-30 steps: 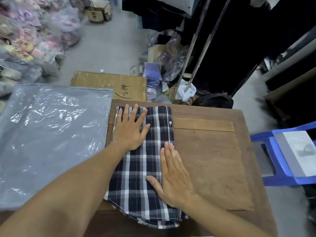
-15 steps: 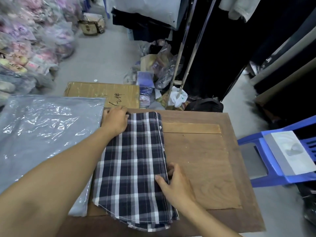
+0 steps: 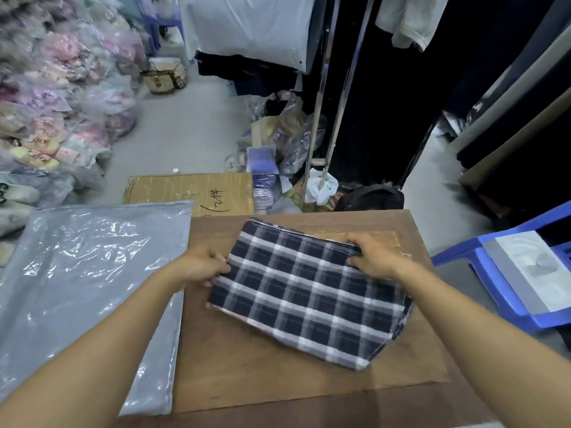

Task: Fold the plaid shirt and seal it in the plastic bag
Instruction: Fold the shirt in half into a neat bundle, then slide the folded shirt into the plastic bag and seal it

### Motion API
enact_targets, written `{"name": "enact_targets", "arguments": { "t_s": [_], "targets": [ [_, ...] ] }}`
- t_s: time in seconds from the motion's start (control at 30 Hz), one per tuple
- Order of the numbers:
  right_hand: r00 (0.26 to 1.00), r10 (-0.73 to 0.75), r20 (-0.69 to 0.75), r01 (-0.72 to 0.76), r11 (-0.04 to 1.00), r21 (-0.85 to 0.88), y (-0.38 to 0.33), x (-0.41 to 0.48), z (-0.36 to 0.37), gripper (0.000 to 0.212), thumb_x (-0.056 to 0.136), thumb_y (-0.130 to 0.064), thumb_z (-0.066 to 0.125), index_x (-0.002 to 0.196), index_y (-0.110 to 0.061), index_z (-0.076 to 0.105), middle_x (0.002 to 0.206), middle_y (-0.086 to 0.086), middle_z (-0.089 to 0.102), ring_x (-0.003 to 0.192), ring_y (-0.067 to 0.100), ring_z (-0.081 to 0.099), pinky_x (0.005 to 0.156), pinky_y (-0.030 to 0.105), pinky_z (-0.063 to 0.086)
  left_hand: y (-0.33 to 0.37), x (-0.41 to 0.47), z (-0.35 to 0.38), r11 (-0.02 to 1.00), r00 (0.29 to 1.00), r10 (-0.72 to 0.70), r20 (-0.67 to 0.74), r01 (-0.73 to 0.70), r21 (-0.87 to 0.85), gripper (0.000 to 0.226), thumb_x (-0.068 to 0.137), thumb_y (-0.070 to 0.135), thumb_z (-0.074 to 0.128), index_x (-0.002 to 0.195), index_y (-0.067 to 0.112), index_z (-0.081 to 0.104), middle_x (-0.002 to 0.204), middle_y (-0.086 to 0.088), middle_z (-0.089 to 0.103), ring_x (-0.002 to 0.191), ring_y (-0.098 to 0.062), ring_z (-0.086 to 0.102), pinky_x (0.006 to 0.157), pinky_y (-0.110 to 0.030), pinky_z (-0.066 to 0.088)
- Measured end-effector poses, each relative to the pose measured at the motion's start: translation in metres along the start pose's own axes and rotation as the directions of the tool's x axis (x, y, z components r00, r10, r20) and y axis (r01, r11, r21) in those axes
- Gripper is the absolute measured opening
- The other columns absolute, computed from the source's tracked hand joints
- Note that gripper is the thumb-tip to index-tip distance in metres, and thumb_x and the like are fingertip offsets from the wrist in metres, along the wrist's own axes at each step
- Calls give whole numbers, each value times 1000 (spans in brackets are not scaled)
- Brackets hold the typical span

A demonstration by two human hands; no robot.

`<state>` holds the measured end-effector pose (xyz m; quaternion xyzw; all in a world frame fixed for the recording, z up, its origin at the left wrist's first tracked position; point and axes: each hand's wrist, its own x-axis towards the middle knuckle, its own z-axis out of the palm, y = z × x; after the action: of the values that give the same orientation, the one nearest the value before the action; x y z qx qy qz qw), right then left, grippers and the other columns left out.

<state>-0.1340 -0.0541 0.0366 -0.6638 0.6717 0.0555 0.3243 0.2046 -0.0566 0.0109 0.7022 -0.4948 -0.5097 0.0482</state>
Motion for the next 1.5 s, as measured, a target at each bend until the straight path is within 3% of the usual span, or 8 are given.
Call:
{"name": "enact_targets", "arguments": {
  "t_s": [0.17,0.43,0.63,0.73,1.03,1.27,1.4,1.5],
  "targets": [
    [1000,20,16,-15,963,-268,4,30,-17,45,98,-18,56,140,-34,49,146,6,50,137,31,38,110,51,28,-7,-14,38,1000,991,-30,131,31,-4,18,91,14,66,78,13,55,61,-3,64,50,-10,59,47,-19,47],
    [999,-16,-34,7,971,-240,16,36,-4,47,99,-14,47,140,-38,46,143,5,49,129,33,38,109,48,28,-6,-16,39,997,994,-28,107,20,68,20,86,30,74,81,14,63,70,0,72,58,-9,65,56,-21,49],
    [970,-150,-191,120,980,-162,11,22,2,36,95,-21,60,131,-21,55,126,4,53,121,27,44,104,42,40,-17,12,-4,947,863,215,-457,-69,315,37,93,40,58,112,9,64,116,-11,65,114,-32,57,91,-42,50],
    [933,-263,-243,235,962,-142,-11,12,10,28,94,-26,63,121,-21,60,104,-6,46,108,22,47,92,38,45,-33,35,-25,925,877,136,-462,54,376,61,98,46,45,146,8,39,158,-14,30,145,-33,25,115,-47,28],
    [876,-459,-148,448,888,-101,-68,9,38,24,97,-30,60,121,-30,61,111,-18,45,108,4,45,92,28,47,-48,81,-69,928,833,-101,-544,276,251,89,92,66,37,156,8,13,164,-22,4,152,-37,-4,121,-56,3],
    [855,-478,-200,500,863,74,-124,44,56,15,94,-23,64,109,-23,68,103,-8,57,98,11,56,85,24,43,-50,51,-35,944,830,231,-507,-66,322,48,99,42,45,137,14,47,146,-15,45,137,-33,37,112,-48,31],
    [913,-299,-276,390,837,384,-164,50,60,23,97,-38,59,108,-18,66,99,-6,65,90,5,60,75,18,45,-44,4,-7,919,834,388,-393,-318,233,60,101,43,42,153,15,30,161,-4,29,149,-22,24,122,-35,18],
    [991,-86,-103,133,728,673,-183,55,56,36,97,-46,56,105,-12,65,93,-5,67,87,11,63,77,29,50,-50,-29,10,866,850,483,-209,-429,255,72,95,58,37,156,21,24,164,4,20,151,-11,15,120,-24,10]
  ]
}}
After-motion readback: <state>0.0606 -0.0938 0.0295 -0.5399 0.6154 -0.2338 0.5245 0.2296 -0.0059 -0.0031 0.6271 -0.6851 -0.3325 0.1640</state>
